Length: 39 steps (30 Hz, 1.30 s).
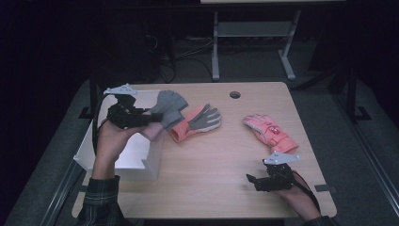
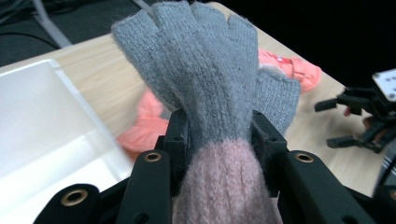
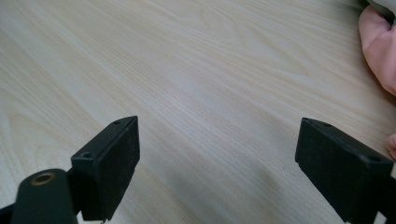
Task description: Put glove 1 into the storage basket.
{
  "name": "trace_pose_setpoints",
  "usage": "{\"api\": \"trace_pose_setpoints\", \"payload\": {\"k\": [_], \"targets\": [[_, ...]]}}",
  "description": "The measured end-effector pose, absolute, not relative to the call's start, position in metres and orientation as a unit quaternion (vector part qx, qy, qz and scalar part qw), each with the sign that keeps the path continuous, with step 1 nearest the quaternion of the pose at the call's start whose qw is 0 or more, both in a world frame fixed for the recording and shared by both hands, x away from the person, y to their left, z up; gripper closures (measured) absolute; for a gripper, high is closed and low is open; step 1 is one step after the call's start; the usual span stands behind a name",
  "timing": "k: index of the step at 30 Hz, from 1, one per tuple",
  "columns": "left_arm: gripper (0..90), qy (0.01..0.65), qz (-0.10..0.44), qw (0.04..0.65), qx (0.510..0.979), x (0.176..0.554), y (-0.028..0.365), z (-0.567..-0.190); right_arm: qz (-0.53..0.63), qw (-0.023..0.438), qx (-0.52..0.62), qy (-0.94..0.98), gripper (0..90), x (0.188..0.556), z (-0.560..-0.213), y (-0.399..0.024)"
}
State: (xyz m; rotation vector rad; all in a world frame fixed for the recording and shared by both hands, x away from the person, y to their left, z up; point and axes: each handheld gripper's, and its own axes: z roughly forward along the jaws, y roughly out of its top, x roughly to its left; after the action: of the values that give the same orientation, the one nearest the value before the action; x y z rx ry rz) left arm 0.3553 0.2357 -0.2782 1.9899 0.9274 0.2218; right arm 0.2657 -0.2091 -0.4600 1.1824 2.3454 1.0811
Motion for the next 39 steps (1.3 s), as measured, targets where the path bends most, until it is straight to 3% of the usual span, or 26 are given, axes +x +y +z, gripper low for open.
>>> {"api": "trace_pose_setpoints", "payload": {"k": [9, 23, 39], "targets": [[64.8, 0.43, 0.12, 0.447, 0.775, 0.361, 0.279, -0.282, 0.376, 0.151, 0.41, 0.817, 13.6, 0.266, -0.46, -0.209], [64.8, 0.479, 0.15, 0.414, 0.759, 0.377, 0.312, -0.306, 0.378, 0.149, 0.412, 0.816, 13.7, 0.266, -0.46, -0.209], [64.5, 0.536, 0.145, 0.338, 0.76, 0.4, 0.33, -0.376, 0.384, 0.14, 0.401, 0.82, 13.6, 0.275, -0.459, -0.202]]}}
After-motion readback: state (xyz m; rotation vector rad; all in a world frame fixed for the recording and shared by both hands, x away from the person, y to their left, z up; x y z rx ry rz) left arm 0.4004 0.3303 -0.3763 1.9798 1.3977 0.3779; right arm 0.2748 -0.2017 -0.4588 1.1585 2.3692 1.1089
